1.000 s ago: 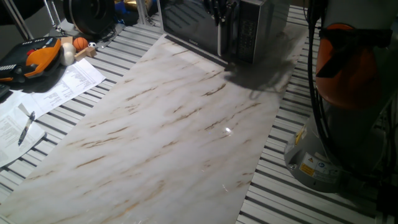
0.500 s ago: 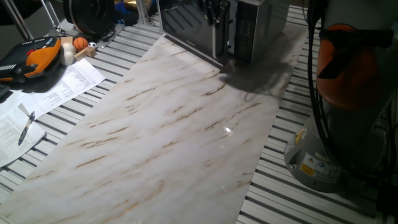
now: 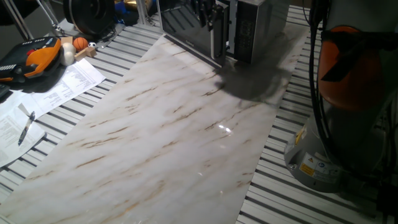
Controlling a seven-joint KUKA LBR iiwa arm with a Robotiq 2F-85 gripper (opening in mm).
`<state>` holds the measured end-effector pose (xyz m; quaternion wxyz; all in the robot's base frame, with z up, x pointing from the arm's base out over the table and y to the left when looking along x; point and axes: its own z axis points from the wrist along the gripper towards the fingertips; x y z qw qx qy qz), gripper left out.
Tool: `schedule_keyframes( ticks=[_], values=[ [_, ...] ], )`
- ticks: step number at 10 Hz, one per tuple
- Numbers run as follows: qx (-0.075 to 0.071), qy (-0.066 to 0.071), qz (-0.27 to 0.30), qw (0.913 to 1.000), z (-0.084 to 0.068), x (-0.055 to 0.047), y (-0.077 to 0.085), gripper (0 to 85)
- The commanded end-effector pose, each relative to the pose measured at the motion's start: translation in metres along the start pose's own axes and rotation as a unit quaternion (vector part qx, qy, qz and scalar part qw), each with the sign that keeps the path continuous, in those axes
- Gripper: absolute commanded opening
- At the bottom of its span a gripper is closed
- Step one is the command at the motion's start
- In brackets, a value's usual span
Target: Open the microwave door
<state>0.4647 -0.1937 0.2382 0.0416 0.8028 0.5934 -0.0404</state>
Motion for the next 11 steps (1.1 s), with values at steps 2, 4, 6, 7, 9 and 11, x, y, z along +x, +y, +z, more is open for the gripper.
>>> schedule_keyframes(
  ticks=[2,4,6,7,9,11],
  values=[
    [0.005,0.002,-0.024,0.9997,-0.011,0.002,-0.003,17.0],
    [-0.002,0.005,-0.059,0.9982,-0.021,-0.002,-0.010,0.0],
    [0.009,0.008,-0.098,0.9951,-0.029,-0.014,-0.015,0.0],
    [0.009,0.011,-0.112,0.9936,-0.034,-0.020,-0.016,0.0],
    [0.006,0.027,-0.139,0.9898,-0.045,-0.030,-0.022,0.0],
    [0.013,0.031,-0.155,0.9873,-0.050,-0.042,-0.022,0.0]
  ],
)
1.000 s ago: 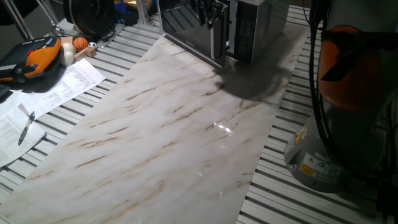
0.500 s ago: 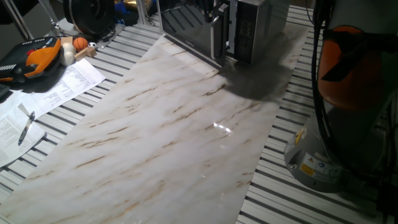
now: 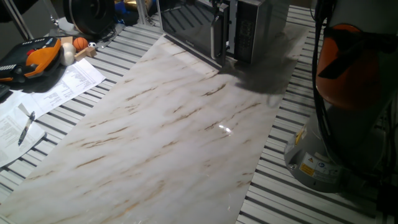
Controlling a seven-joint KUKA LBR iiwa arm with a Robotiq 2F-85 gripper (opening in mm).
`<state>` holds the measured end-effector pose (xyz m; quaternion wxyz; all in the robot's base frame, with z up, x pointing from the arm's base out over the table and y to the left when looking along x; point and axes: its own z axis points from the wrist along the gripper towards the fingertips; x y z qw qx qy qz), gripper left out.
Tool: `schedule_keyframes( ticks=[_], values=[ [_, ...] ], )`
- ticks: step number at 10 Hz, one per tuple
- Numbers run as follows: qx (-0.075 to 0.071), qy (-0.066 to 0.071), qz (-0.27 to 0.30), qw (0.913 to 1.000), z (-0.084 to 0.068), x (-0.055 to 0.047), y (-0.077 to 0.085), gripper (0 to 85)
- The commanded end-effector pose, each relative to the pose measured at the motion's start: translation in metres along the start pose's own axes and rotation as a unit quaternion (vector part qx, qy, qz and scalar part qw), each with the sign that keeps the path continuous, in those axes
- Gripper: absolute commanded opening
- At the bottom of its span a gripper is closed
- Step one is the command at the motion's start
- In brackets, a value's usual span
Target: Open the microwave door
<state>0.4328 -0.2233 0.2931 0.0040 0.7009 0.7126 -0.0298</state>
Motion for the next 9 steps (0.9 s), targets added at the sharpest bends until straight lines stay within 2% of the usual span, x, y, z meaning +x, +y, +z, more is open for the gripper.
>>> schedule_keyframes(
  ticks=[1,2,6,7,9],
  values=[
    [0.003,-0.001,-0.008,1.0000,-0.002,-0.005,0.000,0.0],
    [0.007,-0.009,-0.018,0.9998,-0.004,-0.011,0.000,0.0],
    [0.014,-0.018,-0.054,0.9983,-0.004,-0.035,0.001,0.0],
    [0.013,-0.019,-0.062,0.9978,-0.002,-0.041,0.001,0.0],
    [0.014,-0.012,-0.075,0.9970,0.000,-0.053,0.000,0.0]
  ],
)
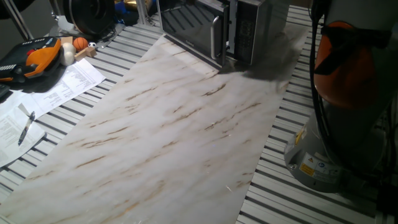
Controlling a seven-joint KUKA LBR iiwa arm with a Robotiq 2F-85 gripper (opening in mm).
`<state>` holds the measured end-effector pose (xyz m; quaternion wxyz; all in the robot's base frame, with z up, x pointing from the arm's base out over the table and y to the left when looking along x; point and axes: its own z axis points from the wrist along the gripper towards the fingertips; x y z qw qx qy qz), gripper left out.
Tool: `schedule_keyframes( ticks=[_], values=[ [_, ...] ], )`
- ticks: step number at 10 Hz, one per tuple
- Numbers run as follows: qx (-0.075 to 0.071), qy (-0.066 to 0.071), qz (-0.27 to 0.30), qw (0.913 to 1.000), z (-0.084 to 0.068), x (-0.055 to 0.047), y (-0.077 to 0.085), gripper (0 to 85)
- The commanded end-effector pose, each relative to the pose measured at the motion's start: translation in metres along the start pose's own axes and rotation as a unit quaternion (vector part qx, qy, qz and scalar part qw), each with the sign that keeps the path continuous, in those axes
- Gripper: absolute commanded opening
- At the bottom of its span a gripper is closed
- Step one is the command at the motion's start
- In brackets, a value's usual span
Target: Open the microwave door
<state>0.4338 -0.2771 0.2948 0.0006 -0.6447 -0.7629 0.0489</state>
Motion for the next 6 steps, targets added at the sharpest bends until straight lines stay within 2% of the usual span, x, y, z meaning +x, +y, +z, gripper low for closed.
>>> schedule_keyframes(
  ticks=[1,6],
  values=[
    [0.001,-0.001,-0.006,1.0000,0.001,-0.002,0.000,0.0],
    [-0.004,0.000,-0.013,0.9999,0.009,-0.007,0.010,0.0]
  ],
)
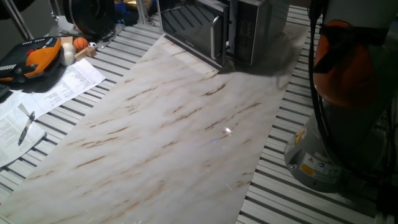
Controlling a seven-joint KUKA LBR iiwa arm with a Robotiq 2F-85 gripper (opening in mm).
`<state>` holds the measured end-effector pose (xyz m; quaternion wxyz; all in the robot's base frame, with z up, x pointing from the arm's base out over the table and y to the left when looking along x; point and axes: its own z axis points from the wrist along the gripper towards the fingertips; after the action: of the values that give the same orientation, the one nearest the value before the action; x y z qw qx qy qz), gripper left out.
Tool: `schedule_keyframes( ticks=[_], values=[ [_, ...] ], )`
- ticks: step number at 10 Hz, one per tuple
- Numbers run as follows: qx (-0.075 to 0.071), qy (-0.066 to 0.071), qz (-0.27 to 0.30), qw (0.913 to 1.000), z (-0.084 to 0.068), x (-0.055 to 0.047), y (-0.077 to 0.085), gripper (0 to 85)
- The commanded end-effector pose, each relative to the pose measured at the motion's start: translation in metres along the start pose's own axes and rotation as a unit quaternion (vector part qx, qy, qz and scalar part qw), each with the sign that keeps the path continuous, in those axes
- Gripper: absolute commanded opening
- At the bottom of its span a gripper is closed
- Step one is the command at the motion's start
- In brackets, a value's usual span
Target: Open the microwave door
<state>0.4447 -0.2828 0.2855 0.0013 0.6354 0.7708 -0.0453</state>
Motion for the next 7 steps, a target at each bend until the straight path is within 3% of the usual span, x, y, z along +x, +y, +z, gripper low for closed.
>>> schedule_keyframes(
  ticks=[1,4,7],
  values=[
    [-0.002,0.003,0.005,1.0000,0.001,0.002,0.004,0.0],
    [-0.006,-0.004,0.041,0.9991,0.007,0.016,0.021,0.0],
    [-0.010,-0.019,0.131,0.9911,0.009,0.033,0.053,0.0]
  ],
)
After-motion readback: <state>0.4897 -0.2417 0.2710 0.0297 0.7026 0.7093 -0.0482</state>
